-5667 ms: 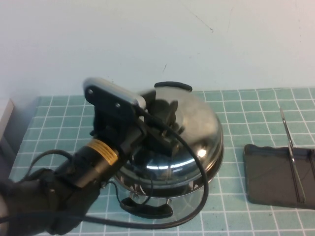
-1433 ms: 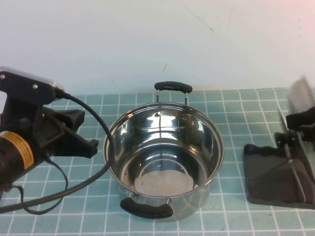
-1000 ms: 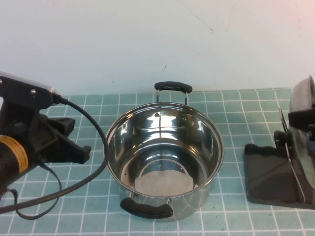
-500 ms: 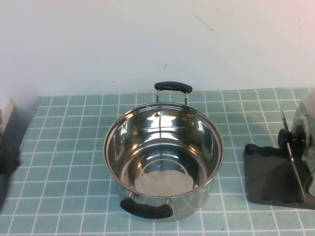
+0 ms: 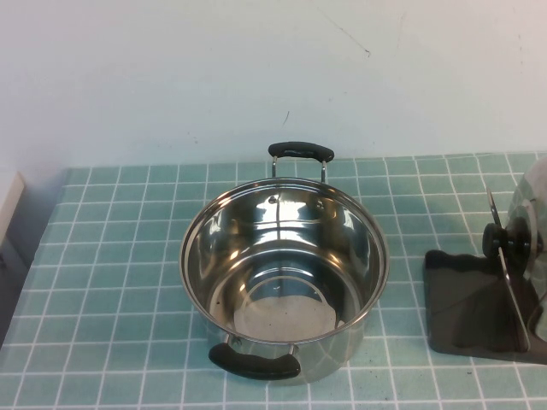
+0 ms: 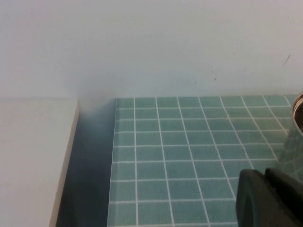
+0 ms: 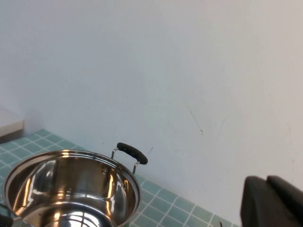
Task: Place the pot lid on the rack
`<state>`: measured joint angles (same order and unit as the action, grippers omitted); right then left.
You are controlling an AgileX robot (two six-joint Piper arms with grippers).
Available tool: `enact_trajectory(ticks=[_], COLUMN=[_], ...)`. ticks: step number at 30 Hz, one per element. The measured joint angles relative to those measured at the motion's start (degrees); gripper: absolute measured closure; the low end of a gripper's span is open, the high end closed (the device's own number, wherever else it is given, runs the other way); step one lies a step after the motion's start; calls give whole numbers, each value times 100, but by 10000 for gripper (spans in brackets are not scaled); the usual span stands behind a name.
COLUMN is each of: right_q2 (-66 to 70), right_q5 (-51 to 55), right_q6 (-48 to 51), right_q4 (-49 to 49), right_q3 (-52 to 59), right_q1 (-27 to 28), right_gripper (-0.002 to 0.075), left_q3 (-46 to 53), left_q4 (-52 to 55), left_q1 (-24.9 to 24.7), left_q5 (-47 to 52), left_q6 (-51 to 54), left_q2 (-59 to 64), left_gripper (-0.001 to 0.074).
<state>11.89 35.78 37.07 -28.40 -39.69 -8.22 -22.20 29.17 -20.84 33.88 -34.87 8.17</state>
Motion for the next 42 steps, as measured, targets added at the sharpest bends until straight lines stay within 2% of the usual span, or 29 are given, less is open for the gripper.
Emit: enact_trajectory(ticks=[7,26,29,32,34,36,39,42], right_q2=[-924,-977,-977,-977,-977,-977,-977,-1069], right_q5=[-49,-87,-253,-925,-1233,-1115,-727,-666], right_q6=[12,22,14,-809,-2058,-3142,-4206,-4524], right_q4=[-59,-82,271,1517,2795,3748,4363,4521], right_q3=[704,1978,2377,2801,3015,3133,3247,3365], right_q1=[0,0,0,0,0,0,0,46], right_gripper=[727,727,727,727,727,727,727,727], left_q3=[657,1336,1336,1336,1336,1336,1336,1336], left_q4=[-223,-259,-259,-259,-259,-259,-259,-259], left_q1=[0,0,0,0,0,0,0,0], left_q5=[125,34,21,21,21,21,21,21], left_q6=[-1,-25,-25,-25,-25,-25,-25,-25], left_q2=[-789,-844,-844,-844,-844,-844,-844,-844], left_gripper=[736,736,736,736,736,736,736,737])
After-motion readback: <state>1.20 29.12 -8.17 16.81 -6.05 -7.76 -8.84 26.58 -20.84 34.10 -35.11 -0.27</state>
